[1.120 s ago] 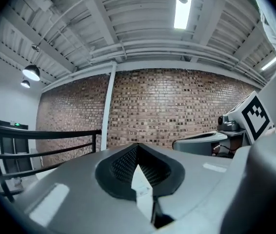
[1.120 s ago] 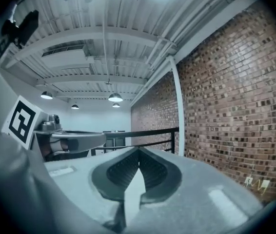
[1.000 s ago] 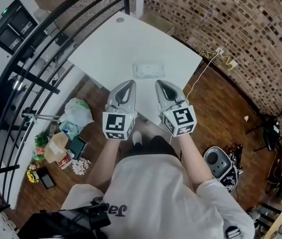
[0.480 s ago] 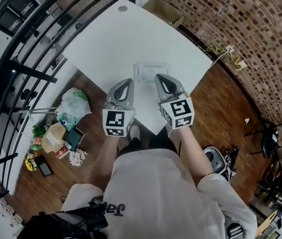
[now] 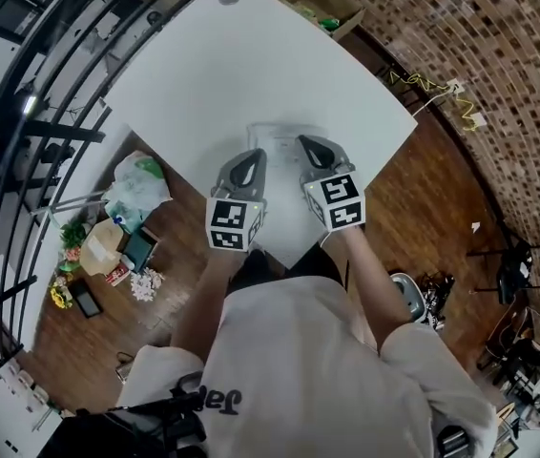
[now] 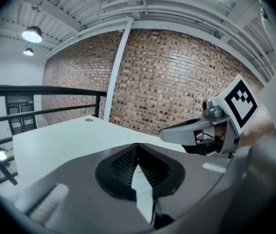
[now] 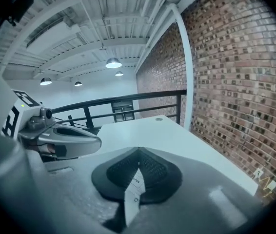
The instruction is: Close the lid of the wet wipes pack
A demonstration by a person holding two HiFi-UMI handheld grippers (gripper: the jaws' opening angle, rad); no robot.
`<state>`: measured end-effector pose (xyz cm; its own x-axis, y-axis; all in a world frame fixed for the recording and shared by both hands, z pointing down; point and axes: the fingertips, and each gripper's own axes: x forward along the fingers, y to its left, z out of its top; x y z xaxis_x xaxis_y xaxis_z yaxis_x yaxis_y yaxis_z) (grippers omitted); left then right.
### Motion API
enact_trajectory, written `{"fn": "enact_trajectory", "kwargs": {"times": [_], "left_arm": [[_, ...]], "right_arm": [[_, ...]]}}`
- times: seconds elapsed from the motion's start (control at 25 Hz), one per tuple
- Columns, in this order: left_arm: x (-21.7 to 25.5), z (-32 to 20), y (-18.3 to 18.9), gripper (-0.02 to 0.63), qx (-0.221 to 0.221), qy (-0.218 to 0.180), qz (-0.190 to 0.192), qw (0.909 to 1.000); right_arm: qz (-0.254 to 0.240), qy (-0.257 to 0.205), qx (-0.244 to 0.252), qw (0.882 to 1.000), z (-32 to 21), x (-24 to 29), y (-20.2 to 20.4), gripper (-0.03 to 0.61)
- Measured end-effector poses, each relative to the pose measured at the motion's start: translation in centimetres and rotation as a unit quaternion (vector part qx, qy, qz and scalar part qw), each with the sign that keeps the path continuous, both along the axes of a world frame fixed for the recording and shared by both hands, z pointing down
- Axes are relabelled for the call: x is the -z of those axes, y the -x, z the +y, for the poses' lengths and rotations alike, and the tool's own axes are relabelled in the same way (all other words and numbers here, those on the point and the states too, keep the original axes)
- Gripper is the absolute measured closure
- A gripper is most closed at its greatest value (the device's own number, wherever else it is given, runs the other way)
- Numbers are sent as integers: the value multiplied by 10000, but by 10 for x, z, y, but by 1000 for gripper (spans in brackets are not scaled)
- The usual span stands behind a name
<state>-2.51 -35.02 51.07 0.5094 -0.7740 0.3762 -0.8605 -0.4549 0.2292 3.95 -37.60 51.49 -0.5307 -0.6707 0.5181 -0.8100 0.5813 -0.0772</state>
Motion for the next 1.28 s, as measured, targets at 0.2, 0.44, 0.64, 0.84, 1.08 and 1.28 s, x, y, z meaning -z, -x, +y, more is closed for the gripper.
{"fn": "enact_trajectory", "kwargs": {"times": [0.2, 0.44, 0.64, 0.84, 1.08, 1.28], "left_arm": [[-28, -10, -9, 597, 34, 341, -53, 9994], [-64, 2, -22, 597, -119, 619, -316, 9975], [-77, 14, -27, 597, -144, 780, -327, 9963], [-82, 15, -32, 597, -137, 813, -332, 9960], [-83, 11, -31, 597, -81, 794, -357, 9962], [-85, 14, -30, 597, -4, 853, -378, 9956]], "right_arm": [[-29, 382, 155, 9991, -2, -30, 1, 594], [25, 631, 366, 9973, 5, -60, 0, 594], [-180, 671, 389, 9968, 7, -65, 3, 594], [-282, 769, 457, 9956, 11, -70, 2, 594], [-269, 899, 528, 9942, 18, -78, 3, 594], [-149, 1163, 614, 9912, 28, -96, 4, 594]]}}
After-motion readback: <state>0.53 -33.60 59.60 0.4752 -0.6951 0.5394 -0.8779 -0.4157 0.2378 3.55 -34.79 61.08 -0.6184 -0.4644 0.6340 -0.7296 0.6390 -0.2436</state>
